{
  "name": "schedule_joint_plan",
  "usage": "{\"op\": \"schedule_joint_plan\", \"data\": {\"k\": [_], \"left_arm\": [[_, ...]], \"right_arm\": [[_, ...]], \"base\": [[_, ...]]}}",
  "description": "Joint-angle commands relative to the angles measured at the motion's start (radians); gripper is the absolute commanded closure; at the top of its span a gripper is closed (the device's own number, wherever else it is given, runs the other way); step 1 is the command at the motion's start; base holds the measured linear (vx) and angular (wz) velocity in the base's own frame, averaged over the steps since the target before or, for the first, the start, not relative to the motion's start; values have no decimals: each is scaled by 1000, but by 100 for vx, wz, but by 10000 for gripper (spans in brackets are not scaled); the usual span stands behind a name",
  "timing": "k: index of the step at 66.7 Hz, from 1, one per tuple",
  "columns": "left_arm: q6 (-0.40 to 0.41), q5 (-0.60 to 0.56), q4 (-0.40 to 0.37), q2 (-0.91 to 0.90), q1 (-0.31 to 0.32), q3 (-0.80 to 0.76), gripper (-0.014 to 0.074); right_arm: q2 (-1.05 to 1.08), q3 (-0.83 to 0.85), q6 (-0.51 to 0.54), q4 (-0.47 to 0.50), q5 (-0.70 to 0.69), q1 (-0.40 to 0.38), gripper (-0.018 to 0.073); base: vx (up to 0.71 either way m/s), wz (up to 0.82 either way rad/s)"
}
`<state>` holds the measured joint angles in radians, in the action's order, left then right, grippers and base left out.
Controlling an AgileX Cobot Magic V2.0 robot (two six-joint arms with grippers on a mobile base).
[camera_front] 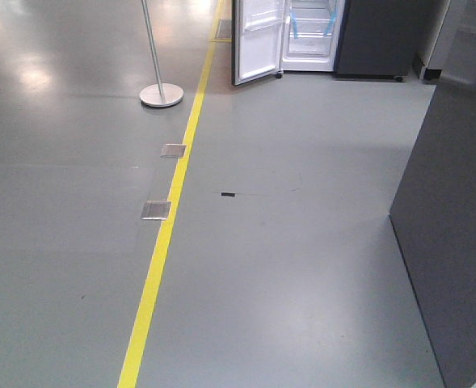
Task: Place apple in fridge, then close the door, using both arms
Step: 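Drive the base toward the open refrigerator holding the apple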
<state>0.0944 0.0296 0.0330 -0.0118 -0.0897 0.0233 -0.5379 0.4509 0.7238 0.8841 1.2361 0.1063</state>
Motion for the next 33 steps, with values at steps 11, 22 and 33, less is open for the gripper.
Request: {"op": "schedule_joint_plan", "data": {"k": [11,22,33], "left_arm": [[5,-78,-3,-14,6,-17,603],[5,-78,-3,-14,6,-17,603],[5,-78,-3,-14,6,-17,603]], "right_arm": [[-1,26,8,68,-9,2,429],[-1,26,8,68,-9,2,429],[-1,26,8,68,-9,2,429]], "base": [[21,-8],[22,-3],[24,3]]}}
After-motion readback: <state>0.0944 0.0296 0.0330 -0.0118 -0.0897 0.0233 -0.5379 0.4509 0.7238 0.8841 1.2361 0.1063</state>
